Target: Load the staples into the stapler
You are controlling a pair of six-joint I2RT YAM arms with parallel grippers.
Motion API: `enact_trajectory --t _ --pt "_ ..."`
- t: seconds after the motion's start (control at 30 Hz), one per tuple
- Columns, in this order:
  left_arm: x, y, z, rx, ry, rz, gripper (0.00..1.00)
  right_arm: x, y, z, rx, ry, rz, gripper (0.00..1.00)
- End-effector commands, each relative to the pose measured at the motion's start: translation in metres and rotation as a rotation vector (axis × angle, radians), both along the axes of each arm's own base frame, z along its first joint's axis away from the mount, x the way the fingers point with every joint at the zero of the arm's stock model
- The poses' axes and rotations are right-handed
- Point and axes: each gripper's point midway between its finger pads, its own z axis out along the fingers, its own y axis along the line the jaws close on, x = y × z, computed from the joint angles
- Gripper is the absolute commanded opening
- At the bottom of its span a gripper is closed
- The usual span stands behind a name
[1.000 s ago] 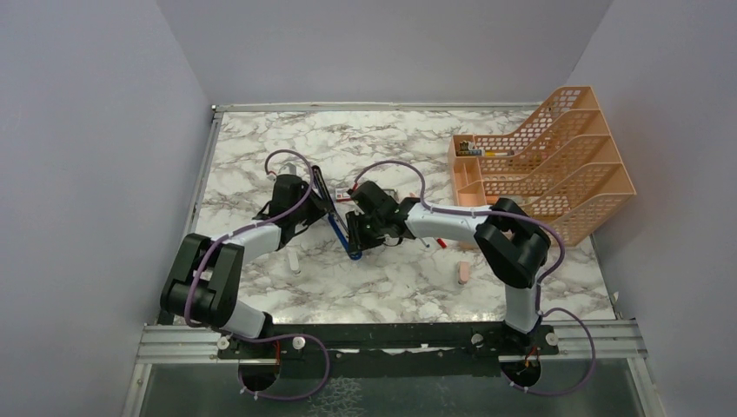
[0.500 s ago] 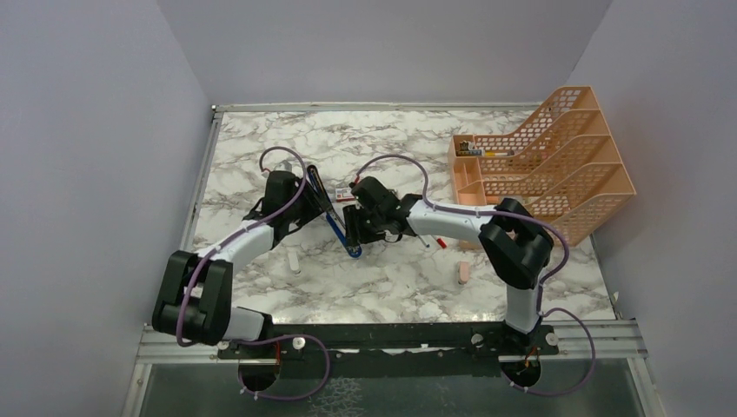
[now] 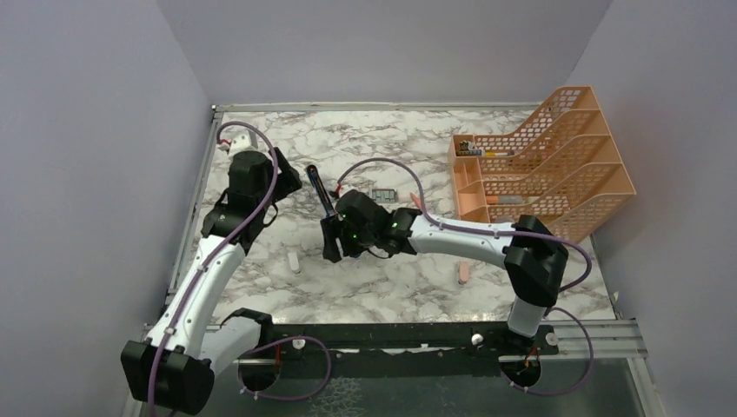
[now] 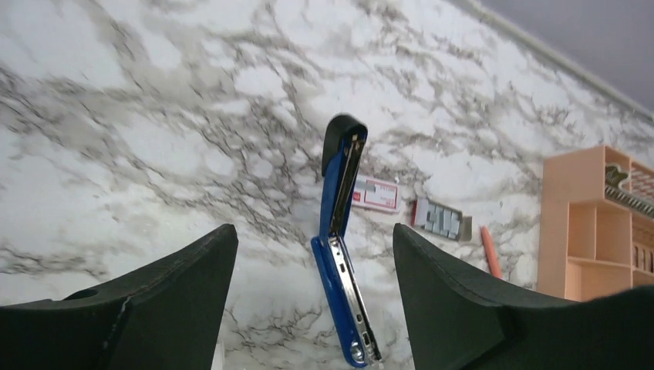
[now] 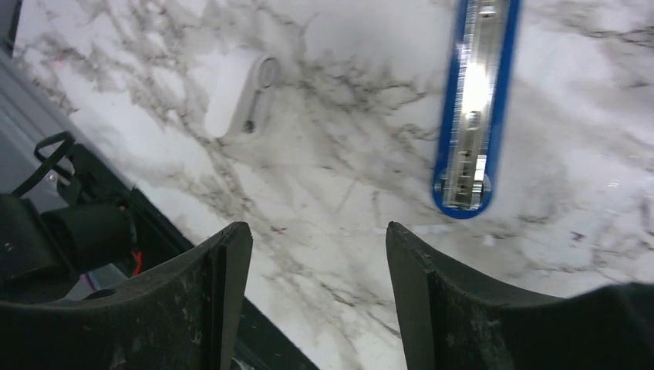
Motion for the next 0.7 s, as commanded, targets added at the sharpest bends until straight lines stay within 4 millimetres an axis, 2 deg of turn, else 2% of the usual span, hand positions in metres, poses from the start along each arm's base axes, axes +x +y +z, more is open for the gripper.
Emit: enact_trajectory --t 0.0,0.13,0.23,0.27,0.4,0.57,0.67 --pt "-0.012 0.044 0.053 0.186 -0.075 0.115 0.76 -0.020 0.036 0.005 0.013 -0.040 0.021 0.70" --pt "-0.018 0.054 0.087 0.221 -0.134 0.150 0.77 -0.036 0.070 -0.003 0.005 -0.057 0.072 0.71" --pt "-0.022 0.057 0.102 0.228 -0.164 0.155 0.78 -0.038 0.091 -0.010 -0.006 -0.071 0.085 0.72" --pt "-0.023 0.057 0.106 0.227 -0.172 0.152 0.78 -0.038 0.096 -0.018 -0.021 -0.070 0.085 0.72" --pt "-0.024 0.054 0.107 0.221 -0.174 0.133 0.79 -0.028 0.110 -0.028 -0.049 -0.117 0.056 0.72" --pt "-0.022 0.056 0.097 0.233 -0.146 0.144 0.79 -0.026 0.126 -0.042 -0.082 -0.144 0.077 0.72" --pt "-0.022 0.059 0.093 0.236 -0.139 0.163 0.79 -0.026 0.128 -0.055 -0.118 -0.138 0.075 0.65"
